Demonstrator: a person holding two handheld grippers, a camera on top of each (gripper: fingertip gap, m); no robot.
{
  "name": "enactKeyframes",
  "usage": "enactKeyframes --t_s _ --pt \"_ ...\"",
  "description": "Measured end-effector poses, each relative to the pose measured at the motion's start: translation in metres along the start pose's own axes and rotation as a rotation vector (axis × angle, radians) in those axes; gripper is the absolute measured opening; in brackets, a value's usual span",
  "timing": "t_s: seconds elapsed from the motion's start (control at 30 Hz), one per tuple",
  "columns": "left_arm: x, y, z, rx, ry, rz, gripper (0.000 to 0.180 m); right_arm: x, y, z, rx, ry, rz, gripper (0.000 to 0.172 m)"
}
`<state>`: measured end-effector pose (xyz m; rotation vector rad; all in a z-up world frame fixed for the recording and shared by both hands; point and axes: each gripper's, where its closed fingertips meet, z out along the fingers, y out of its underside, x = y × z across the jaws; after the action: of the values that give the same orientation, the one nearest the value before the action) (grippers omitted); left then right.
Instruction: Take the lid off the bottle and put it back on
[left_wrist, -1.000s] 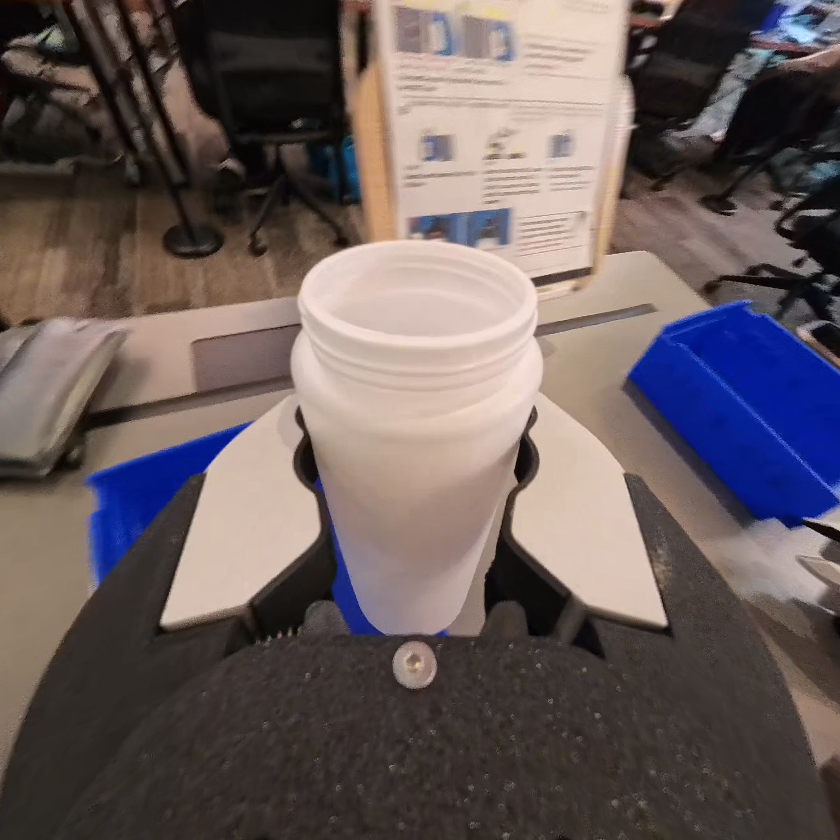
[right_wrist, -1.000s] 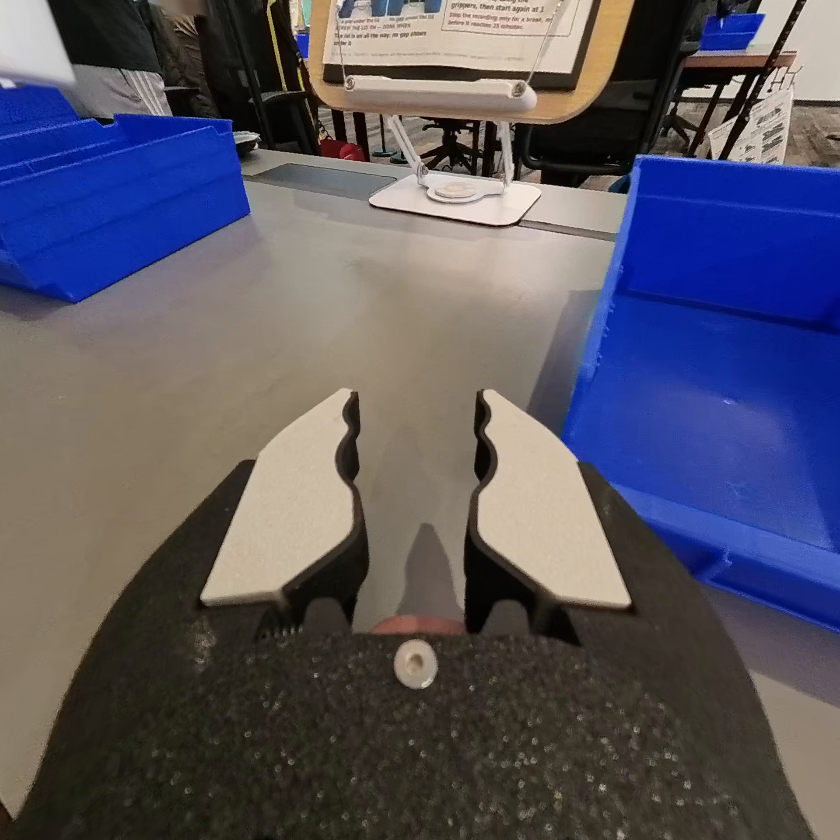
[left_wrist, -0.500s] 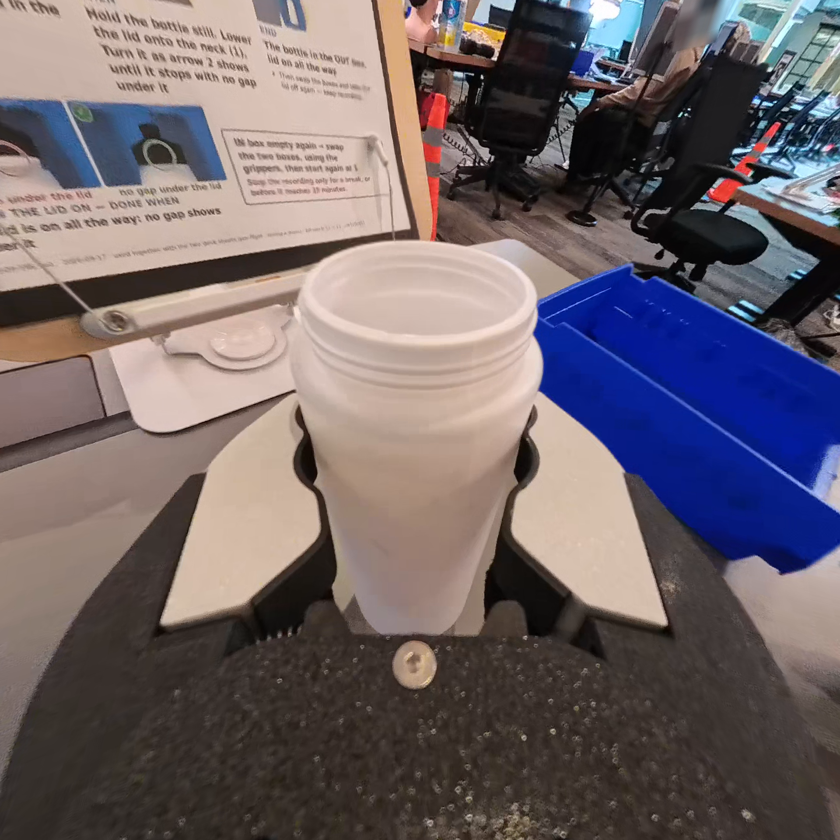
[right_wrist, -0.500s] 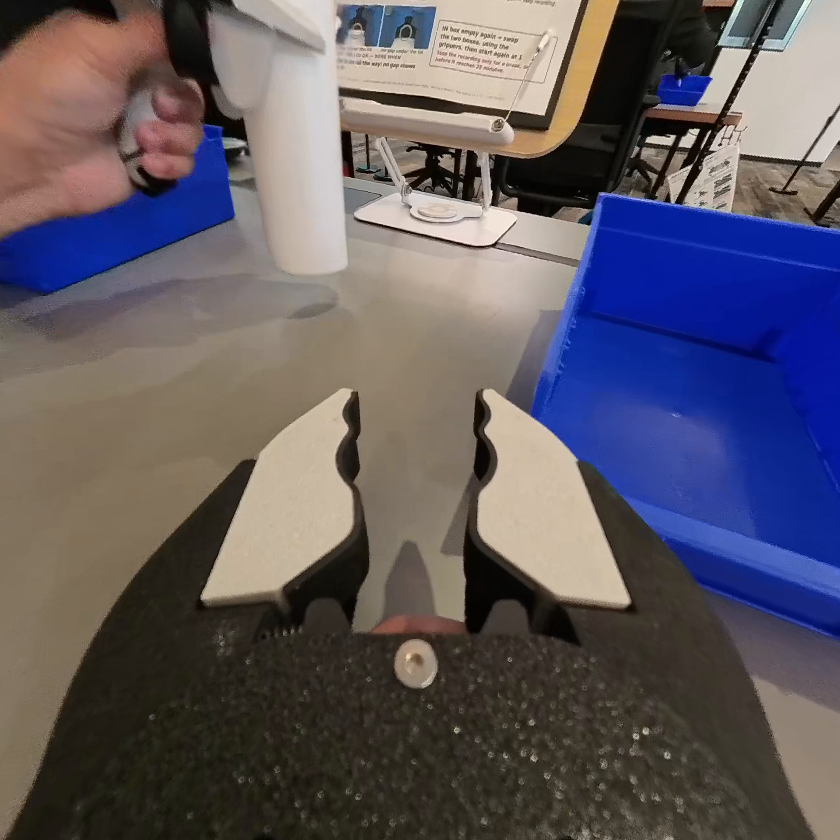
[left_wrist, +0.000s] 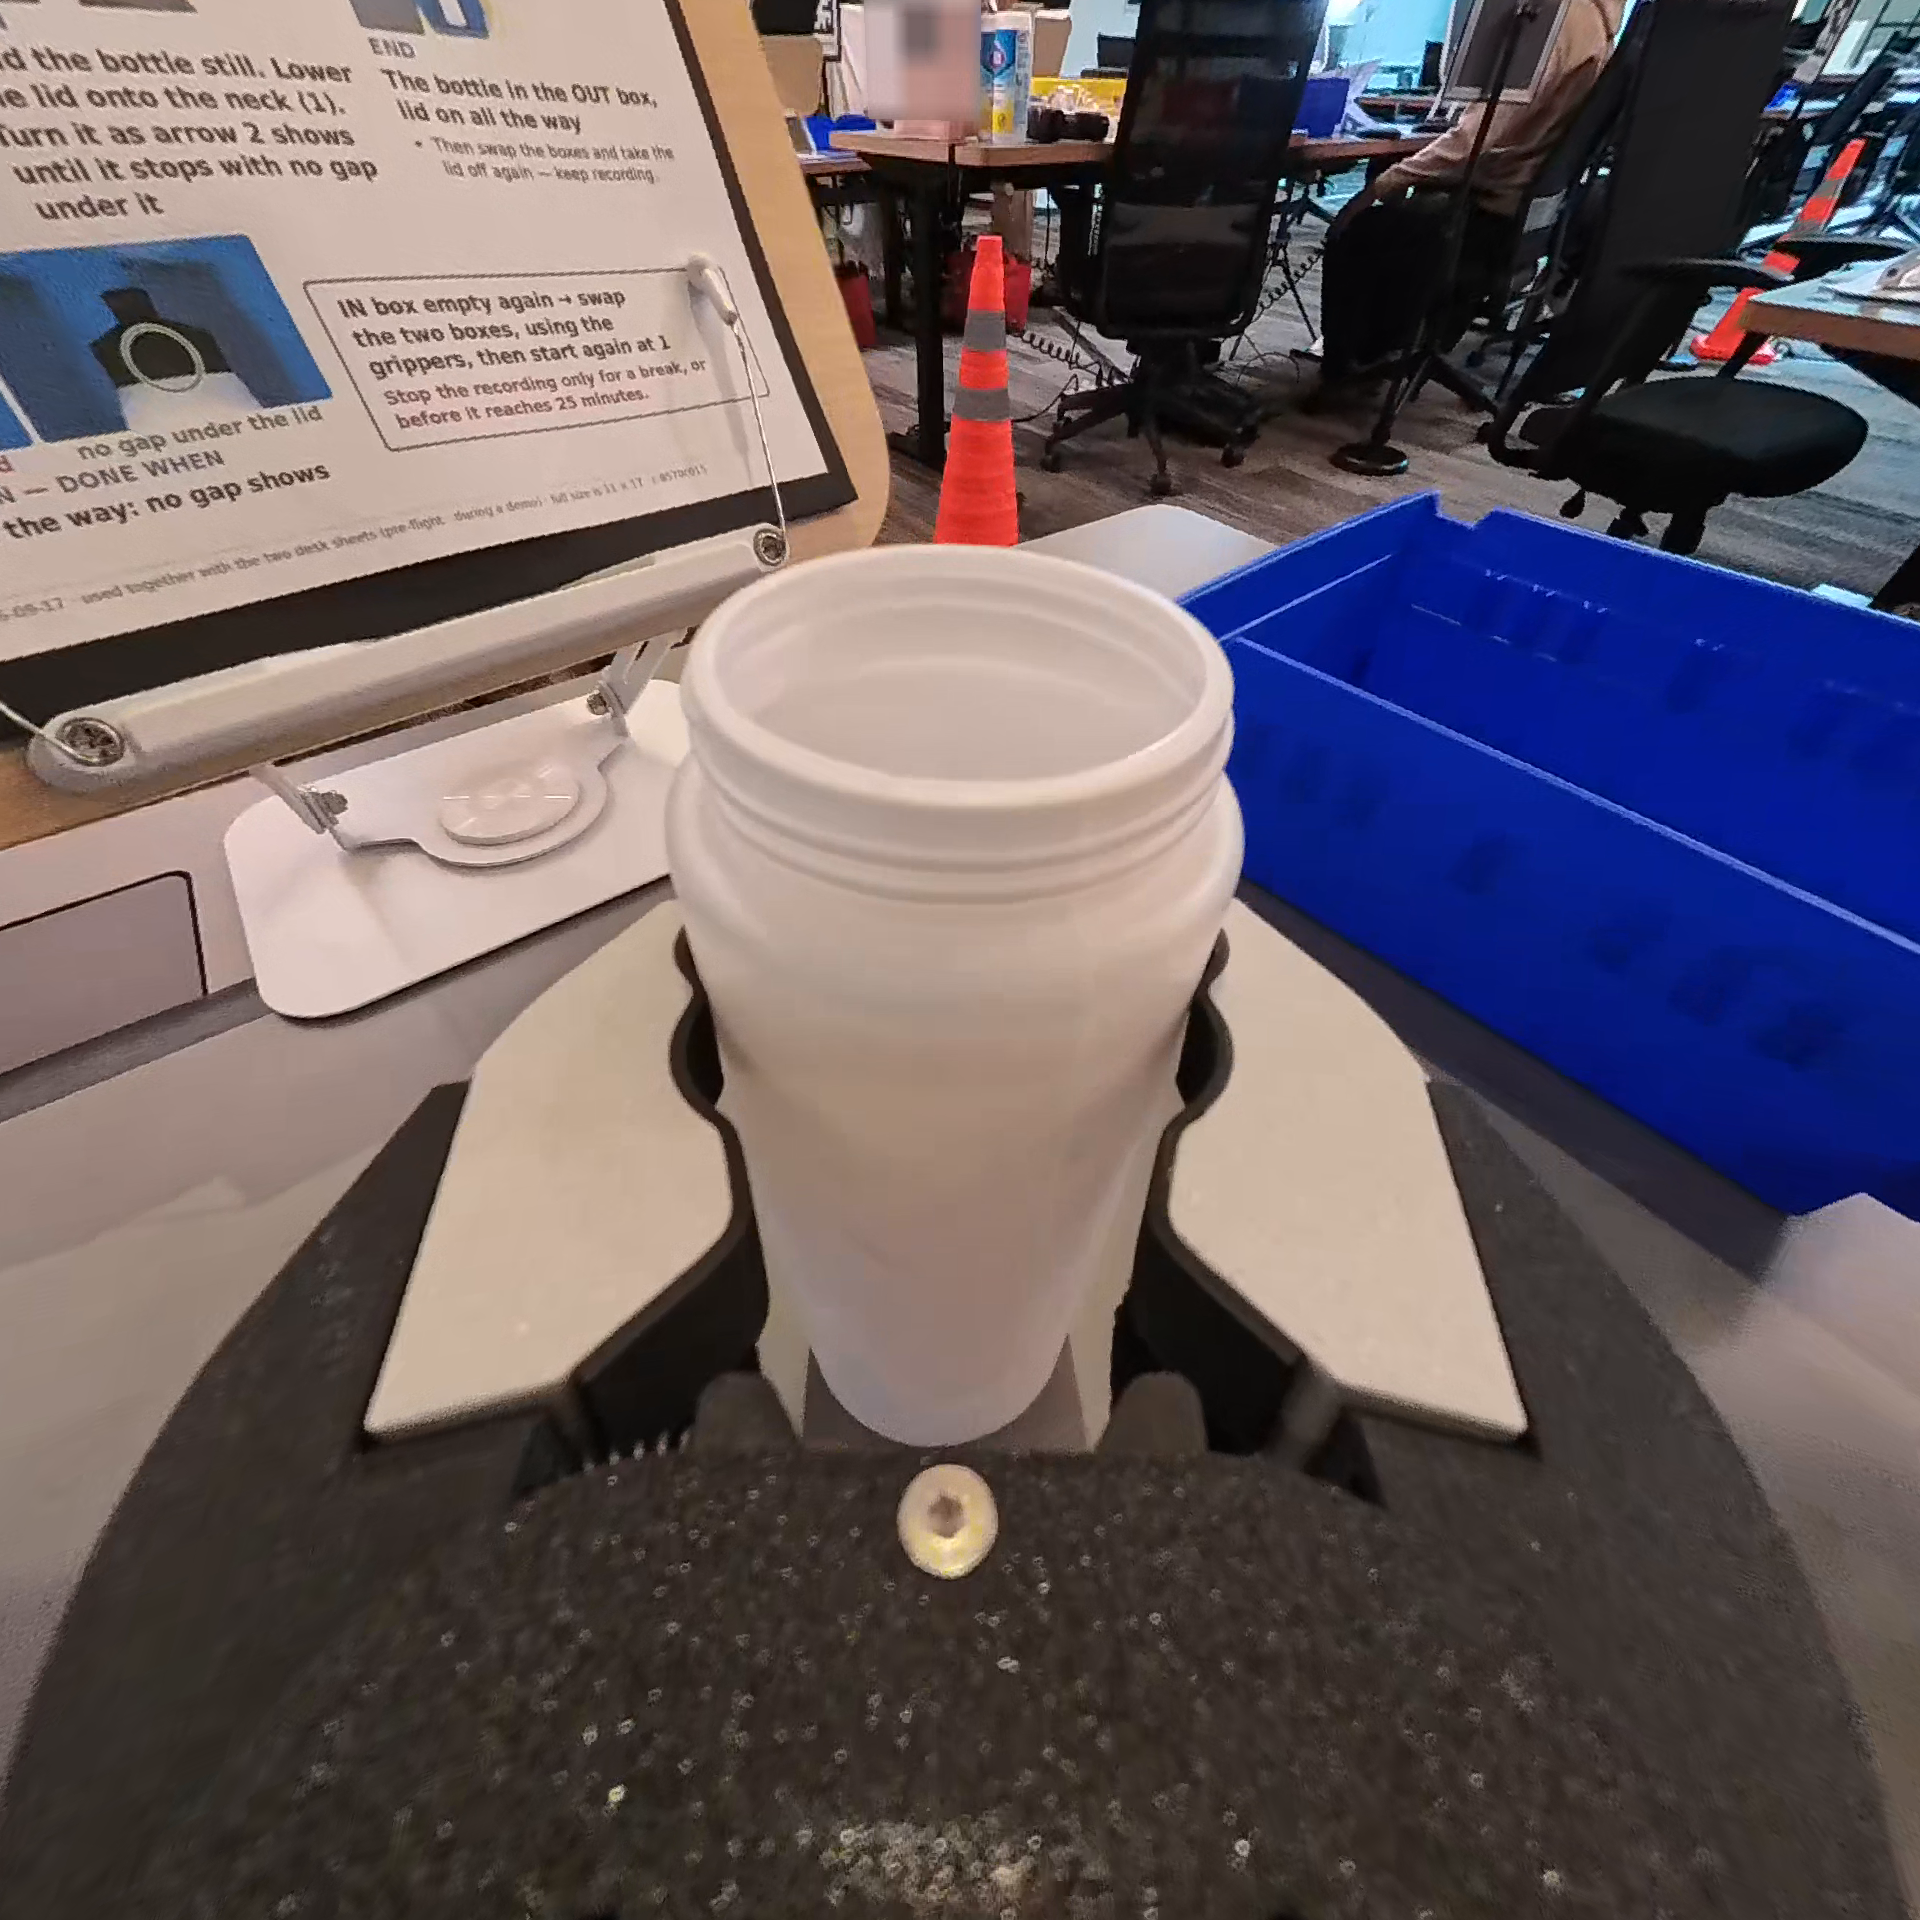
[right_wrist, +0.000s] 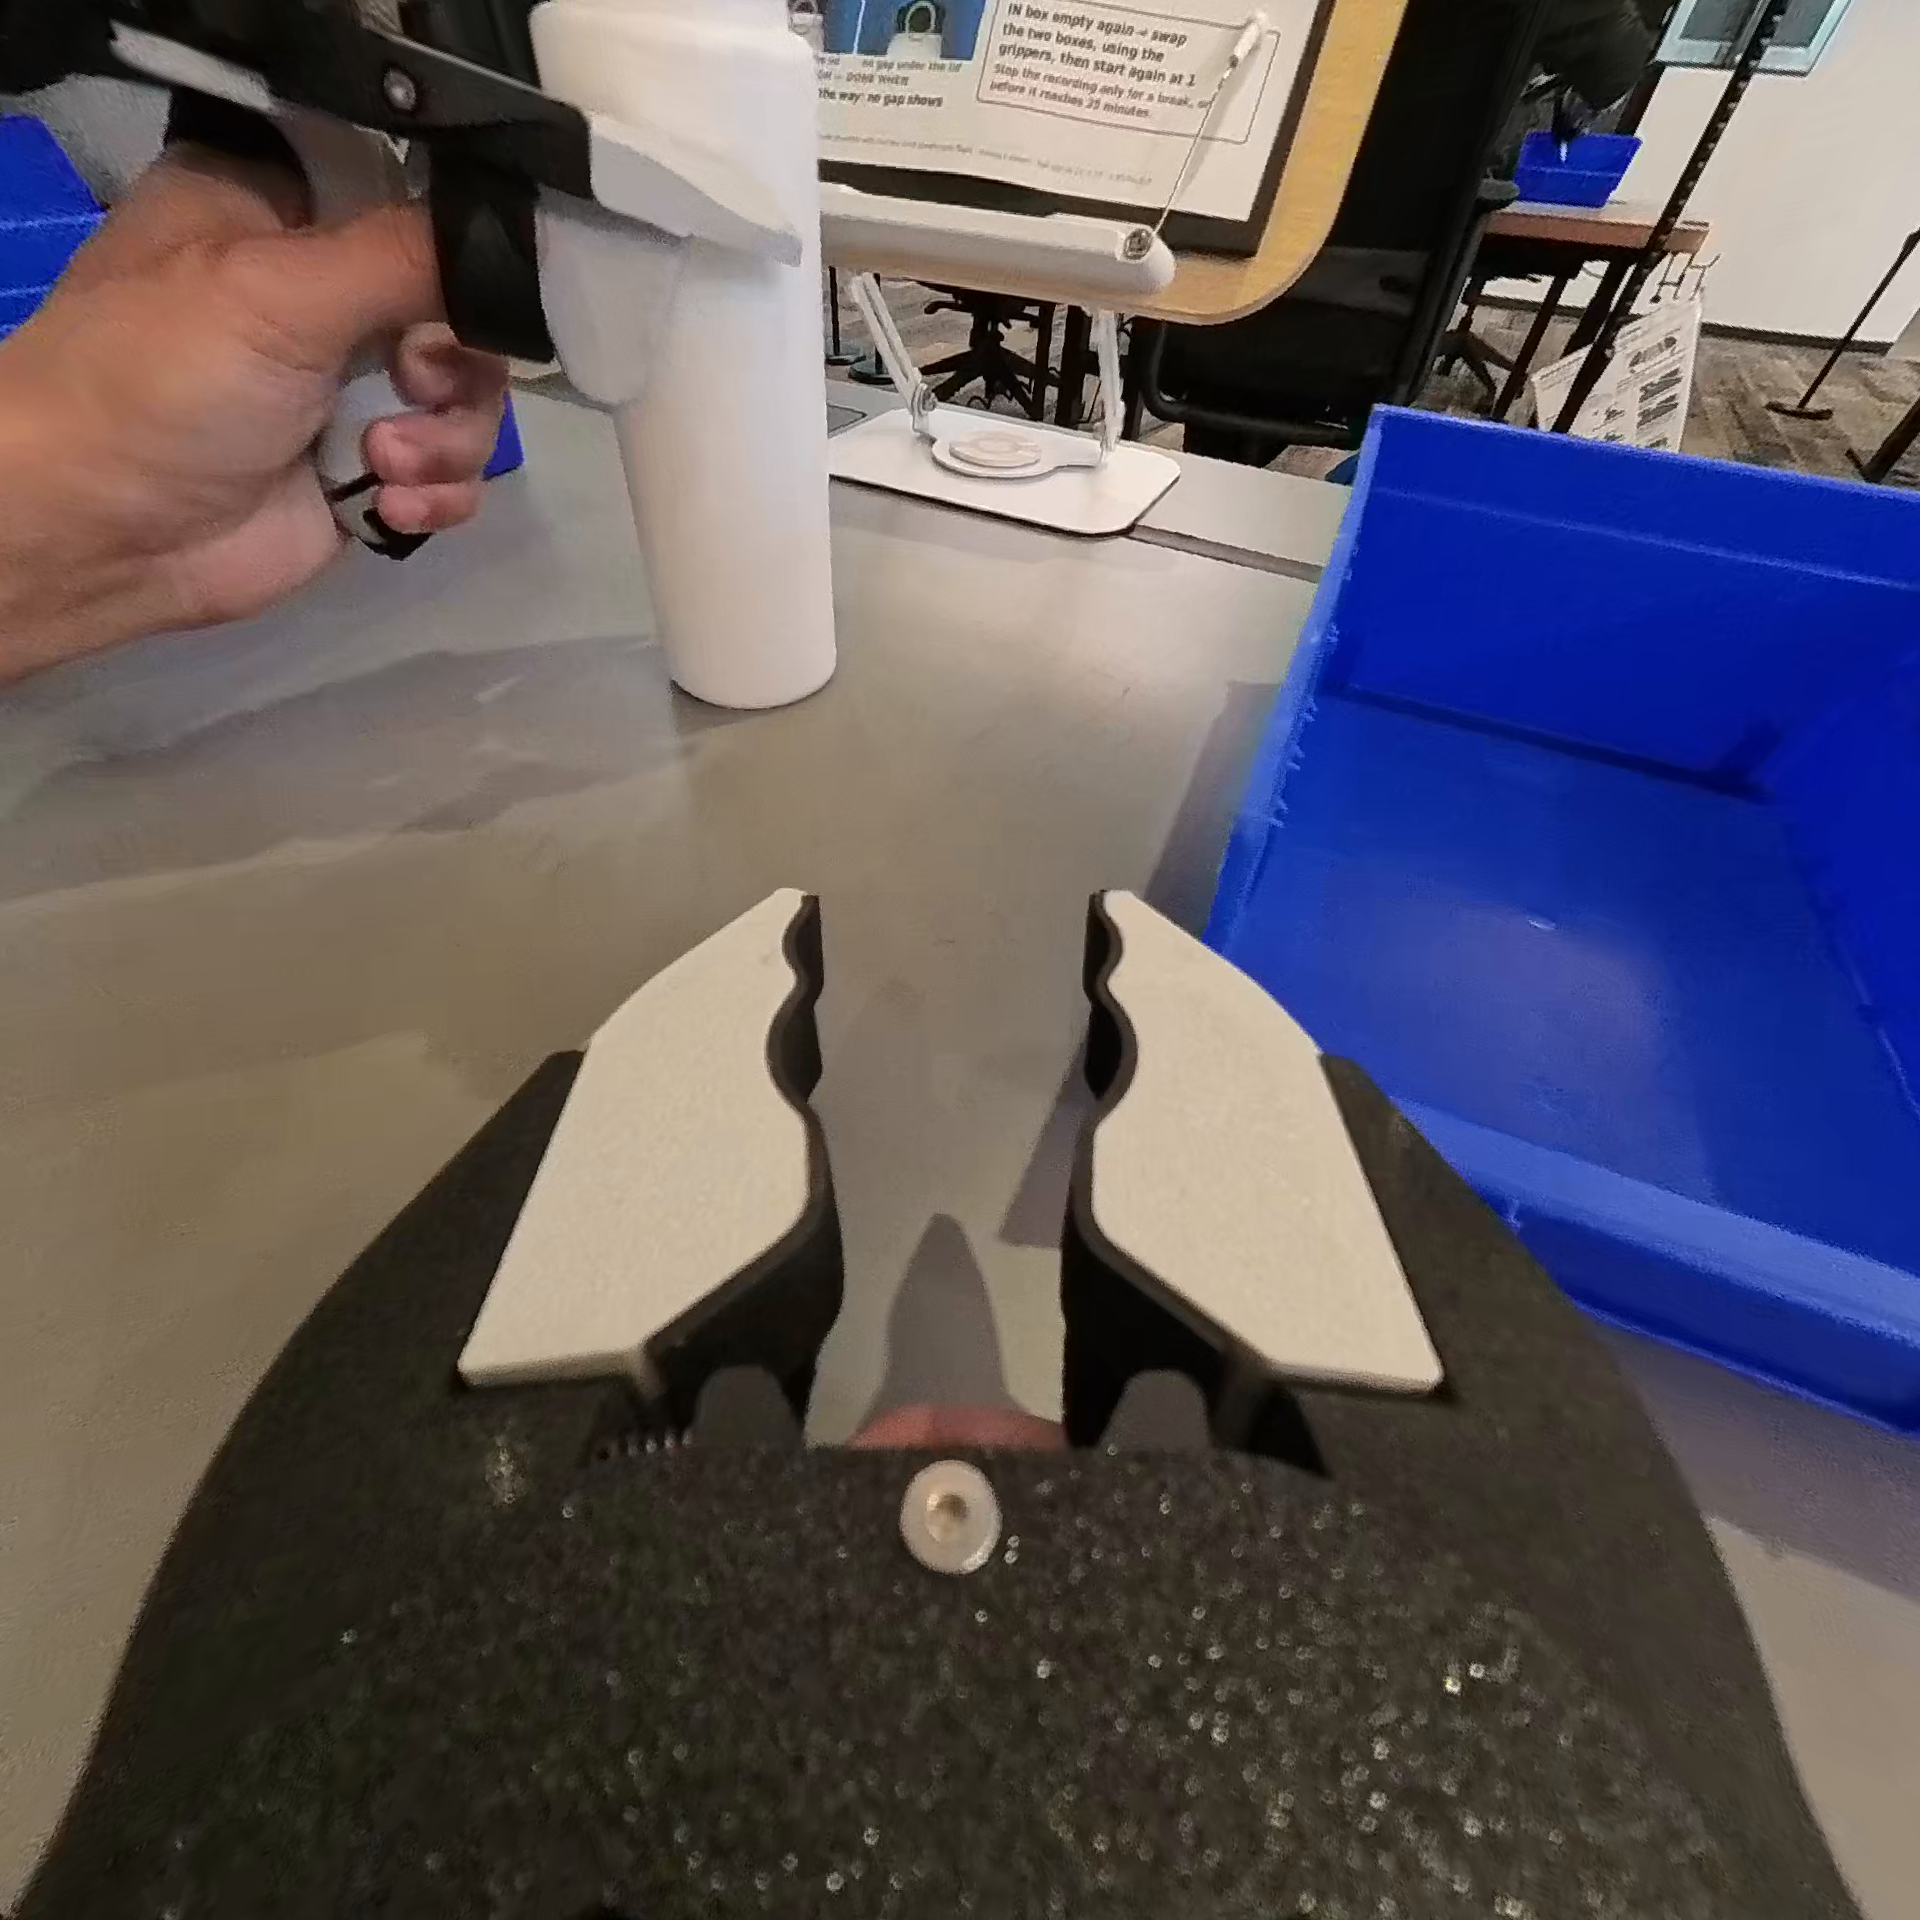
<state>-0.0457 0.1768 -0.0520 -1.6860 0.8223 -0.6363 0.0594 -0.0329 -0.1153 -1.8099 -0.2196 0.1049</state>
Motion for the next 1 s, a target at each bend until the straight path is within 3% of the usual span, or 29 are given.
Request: enactKeyframes --t_s 0.33,0.63,0.73,0.87,1.0 --pt "0.001 0.001 -0.023 -0.056 0.009 -0.002 0.098 -0.001 -0.001 0.002 0.002 -0.009 0.004 0.048" --pt "-0.012 -0.003 -0.13 -0.114 0.005 0.037 0.092 -0.005 -0.002 -0.002 0.012 -0.04 0.054 0.049" --pt "-0.032 0.005 -0.165 -0.186 -0.023 0.001 0.088 -0.009 -0.001 0.001 0.003 -0.047 0.038 0.049" --pt "-0.077 0.03 -0.2 -0.388 -0.059 -0.105 0.089 -0.014 0.0 0.005 -0.007 -0.061 0.031 0.049" --pt "-0.147 0.05 -0.221 -0.622 -0.142 -0.034 0.085 -0.017 -0.003 0.007 0.003 -0.082 0.061 0.049"
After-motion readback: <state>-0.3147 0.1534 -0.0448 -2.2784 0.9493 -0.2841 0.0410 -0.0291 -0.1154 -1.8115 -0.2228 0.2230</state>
